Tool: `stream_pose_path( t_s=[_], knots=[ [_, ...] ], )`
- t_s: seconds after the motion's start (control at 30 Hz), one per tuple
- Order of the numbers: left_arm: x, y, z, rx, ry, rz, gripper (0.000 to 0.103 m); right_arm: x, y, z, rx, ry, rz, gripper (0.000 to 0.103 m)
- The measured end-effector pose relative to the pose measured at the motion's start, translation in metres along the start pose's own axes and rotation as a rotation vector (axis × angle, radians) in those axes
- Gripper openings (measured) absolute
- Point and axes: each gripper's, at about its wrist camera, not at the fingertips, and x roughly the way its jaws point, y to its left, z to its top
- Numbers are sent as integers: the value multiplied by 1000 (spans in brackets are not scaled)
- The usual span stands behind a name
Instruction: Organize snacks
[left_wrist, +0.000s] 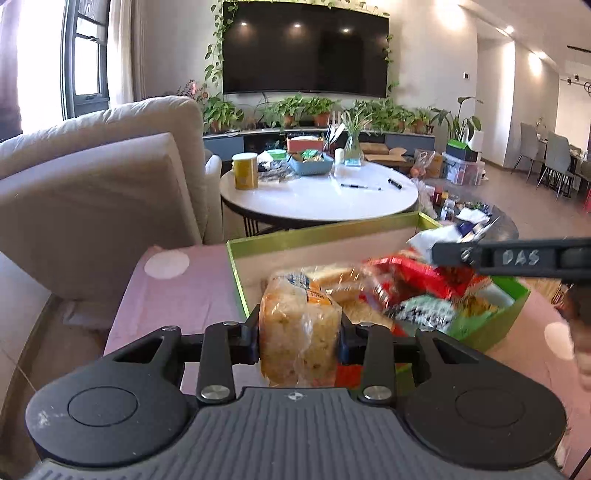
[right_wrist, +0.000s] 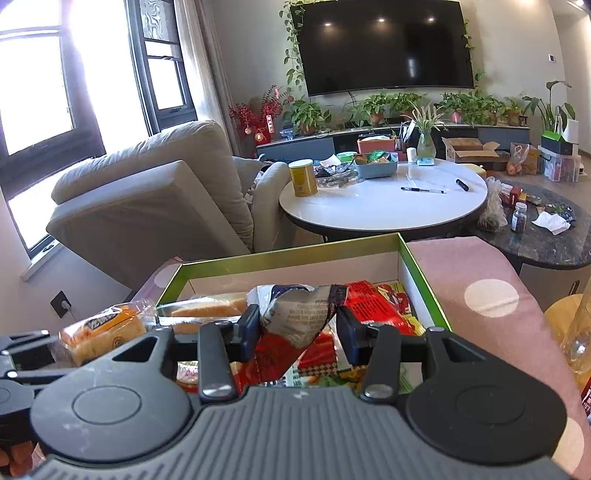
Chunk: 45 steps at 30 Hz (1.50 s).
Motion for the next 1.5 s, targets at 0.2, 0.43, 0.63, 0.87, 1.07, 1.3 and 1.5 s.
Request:
stream_pose_path(
  t_s=[0.2, 0.43, 0.63, 0.87, 1.07, 1.3, 1.5],
  knots=[
    [5, -8, 25, 30, -63, 7, 34, 9, 5, 11, -28, -11, -3, 54],
    [32, -11, 56, 46, -77, 17, 34, 27, 7, 21, -38, -4, -6, 54],
    [60, -12, 72, 60, -60, 17, 34, 38, 5, 21, -29, 20, -1, 54],
    [79, -9, 71, 22, -52, -14, 64, 49, 8, 22, -17, 13, 16, 59],
    [79, -6, 68, 12, -48, -7, 68, 44, 5, 18, -33, -9, -21, 60],
    [64, -3, 64, 11, -59, 20, 71, 29, -5, 16, -18, -46, -54, 61],
    [43, -6, 56, 22, -68, 22, 82, 12, -10, 16, 6, -63, -55, 61]
  ],
)
